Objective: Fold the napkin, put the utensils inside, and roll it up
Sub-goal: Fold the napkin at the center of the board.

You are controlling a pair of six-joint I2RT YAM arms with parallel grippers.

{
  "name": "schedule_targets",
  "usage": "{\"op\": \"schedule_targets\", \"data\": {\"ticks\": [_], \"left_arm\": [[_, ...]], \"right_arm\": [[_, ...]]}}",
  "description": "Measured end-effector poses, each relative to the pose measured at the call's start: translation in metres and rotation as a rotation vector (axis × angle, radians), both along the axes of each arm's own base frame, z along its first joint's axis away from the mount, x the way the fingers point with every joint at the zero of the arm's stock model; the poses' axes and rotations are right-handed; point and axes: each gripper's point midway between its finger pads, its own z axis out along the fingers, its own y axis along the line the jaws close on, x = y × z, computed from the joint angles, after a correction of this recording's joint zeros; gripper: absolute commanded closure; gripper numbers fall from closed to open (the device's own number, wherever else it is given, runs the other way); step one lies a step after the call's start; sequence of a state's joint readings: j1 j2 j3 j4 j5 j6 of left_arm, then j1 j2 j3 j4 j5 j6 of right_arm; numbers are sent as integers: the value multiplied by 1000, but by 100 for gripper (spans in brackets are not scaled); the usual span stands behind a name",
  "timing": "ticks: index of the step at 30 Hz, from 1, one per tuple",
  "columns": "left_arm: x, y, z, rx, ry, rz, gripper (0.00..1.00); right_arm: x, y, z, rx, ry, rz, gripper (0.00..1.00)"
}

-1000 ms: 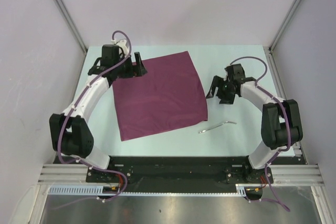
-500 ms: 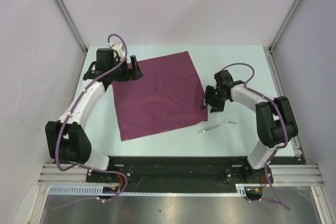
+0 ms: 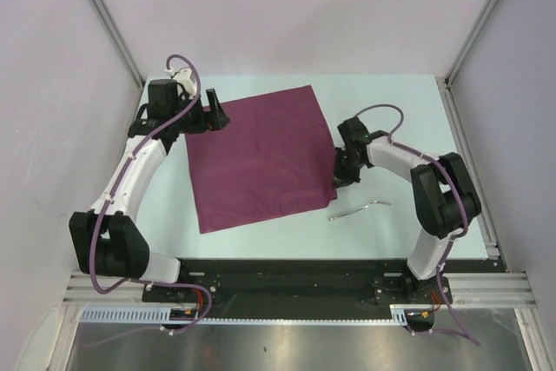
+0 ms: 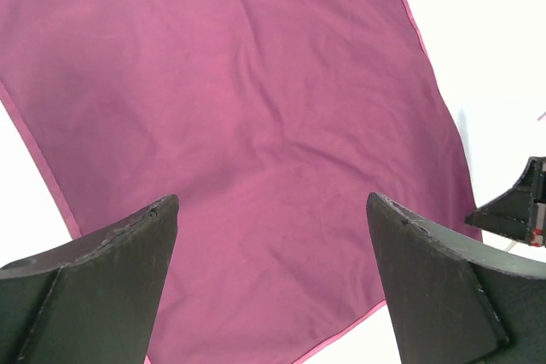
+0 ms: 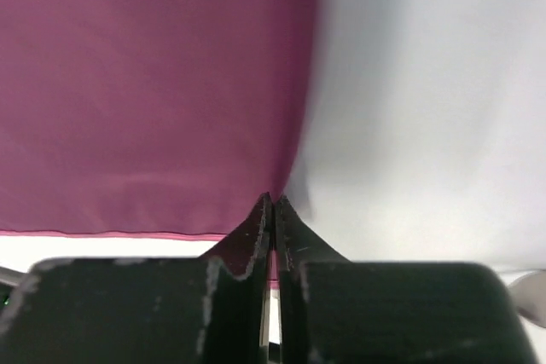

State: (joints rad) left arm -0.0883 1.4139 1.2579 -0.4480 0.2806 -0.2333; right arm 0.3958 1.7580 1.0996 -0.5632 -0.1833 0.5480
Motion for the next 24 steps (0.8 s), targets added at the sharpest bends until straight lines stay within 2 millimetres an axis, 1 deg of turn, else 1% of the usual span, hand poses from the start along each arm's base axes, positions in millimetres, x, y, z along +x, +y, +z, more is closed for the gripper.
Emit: {"op": "schedule_targets", "data": {"ticks": [2, 3, 4, 5, 7, 8, 9, 10, 11, 12, 13, 14, 15, 16, 17, 18, 20, 21, 22, 24], "left_arm": [[-1, 3, 0, -8, 0, 2, 5], [0, 4, 1, -10, -3, 4, 5], [0, 6, 2, -13, -6, 7, 5], [1, 8, 3, -17, -9, 11, 5], [2, 11, 3, -21, -12, 15, 5], [2, 12, 3, -23, -12, 17, 5], [2, 12, 3, -25, -13, 17, 5], [2, 12, 2, -28, -11, 17, 7], [2, 12, 1, -34, -6, 18, 7], [1, 10, -1, -38, -2, 14, 8], [0, 8, -3, -43, 3, 9, 8], [-2, 5, -6, -46, 10, 1, 8], [-3, 0, -9, -46, 15, -9, 9], [-3, -6, -12, -43, 19, -23, 9], [-4, -14, -15, -36, 24, -41, 9], [-5, -23, -18, -34, 29, -63, 10], [-9, -51, -28, -23, 47, -128, 15], [-12, -67, -36, -19, 63, -166, 18], [-15, -80, -43, -11, 78, -201, 24], [-18, -98, -63, 11, 122, -240, 29]], "right_arm": [[8, 14, 8, -29, -21, 34, 98], [15, 27, 15, -33, -40, 59, 96], [27, 44, 24, -26, -76, 88, 93], [38, 65, 32, -11, -110, 121, 81], [61, 114, 49, 33, -183, 193, 54], [69, 137, 56, 52, -216, 232, 35], [75, 158, 61, 67, -245, 267, 31], [77, 173, 65, 78, -268, 297, 29], [74, 185, 68, 81, -285, 329, 27], [68, 192, 69, 81, -292, 357, 26], [61, 195, 70, 75, -289, 376, 26], [56, 195, 70, 71, -291, 388, 25], [51, 188, 70, 66, -288, 387, 25], [49, 178, 71, 59, -281, 376, 26], [48, 163, 72, 57, -276, 356, 26], [49, 144, 75, 55, -274, 322, 26], [54, 98, 83, 56, -285, 229, 26], [57, 79, 86, 55, -292, 187, 26], [62, 56, 92, 57, -312, 133, 26], [69, 14, 100, 53, -344, 33, 26]]}}
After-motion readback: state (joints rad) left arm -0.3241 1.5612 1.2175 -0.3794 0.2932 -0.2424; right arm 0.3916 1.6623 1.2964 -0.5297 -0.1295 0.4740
